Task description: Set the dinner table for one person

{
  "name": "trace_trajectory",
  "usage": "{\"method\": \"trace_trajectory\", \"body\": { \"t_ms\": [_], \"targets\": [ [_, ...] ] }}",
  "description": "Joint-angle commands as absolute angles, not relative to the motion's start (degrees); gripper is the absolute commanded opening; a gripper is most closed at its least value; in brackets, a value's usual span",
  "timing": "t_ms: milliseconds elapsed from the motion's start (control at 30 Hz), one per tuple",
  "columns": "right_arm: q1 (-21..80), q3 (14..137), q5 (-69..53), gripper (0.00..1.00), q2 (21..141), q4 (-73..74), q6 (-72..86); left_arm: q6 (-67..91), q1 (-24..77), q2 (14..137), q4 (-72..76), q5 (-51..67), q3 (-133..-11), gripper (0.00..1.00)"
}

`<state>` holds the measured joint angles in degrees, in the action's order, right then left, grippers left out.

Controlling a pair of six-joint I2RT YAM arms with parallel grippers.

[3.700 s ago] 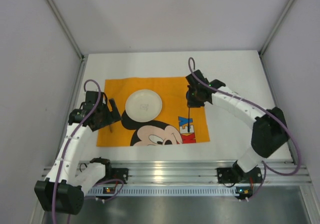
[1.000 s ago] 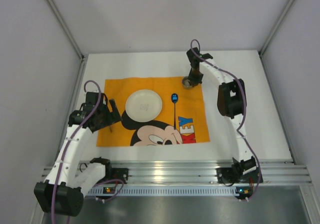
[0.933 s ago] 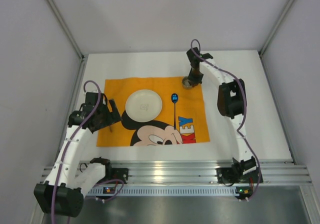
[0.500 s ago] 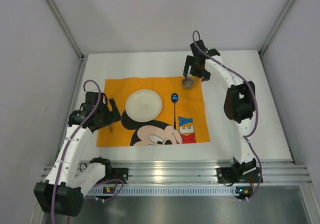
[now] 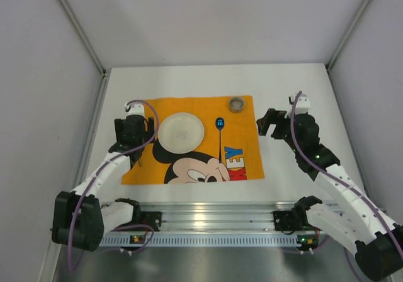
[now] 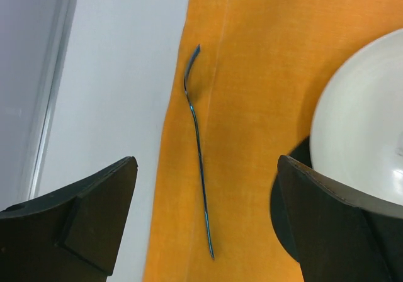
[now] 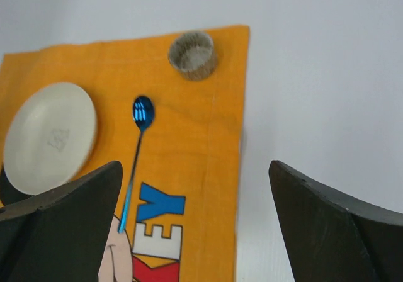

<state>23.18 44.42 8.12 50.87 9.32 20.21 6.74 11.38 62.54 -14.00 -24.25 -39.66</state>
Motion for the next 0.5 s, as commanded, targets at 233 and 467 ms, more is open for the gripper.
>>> {"method": "trace_trajectory", "body": {
  "t_ms": [233, 467],
  "targets": [
    [24.08, 34.89, 10.54, 1.00, 33.94, 13.52, 22.51, -1.48, 8.70, 85.92, 43.63, -13.81, -25.05, 0.96],
    [24.08, 37.62, 11.07, 1.00, 32.61, 22.41, 15.92, 4.04, 0.45, 88.26, 54.08, -3.01, -21.84, 0.98]
  ]
}}
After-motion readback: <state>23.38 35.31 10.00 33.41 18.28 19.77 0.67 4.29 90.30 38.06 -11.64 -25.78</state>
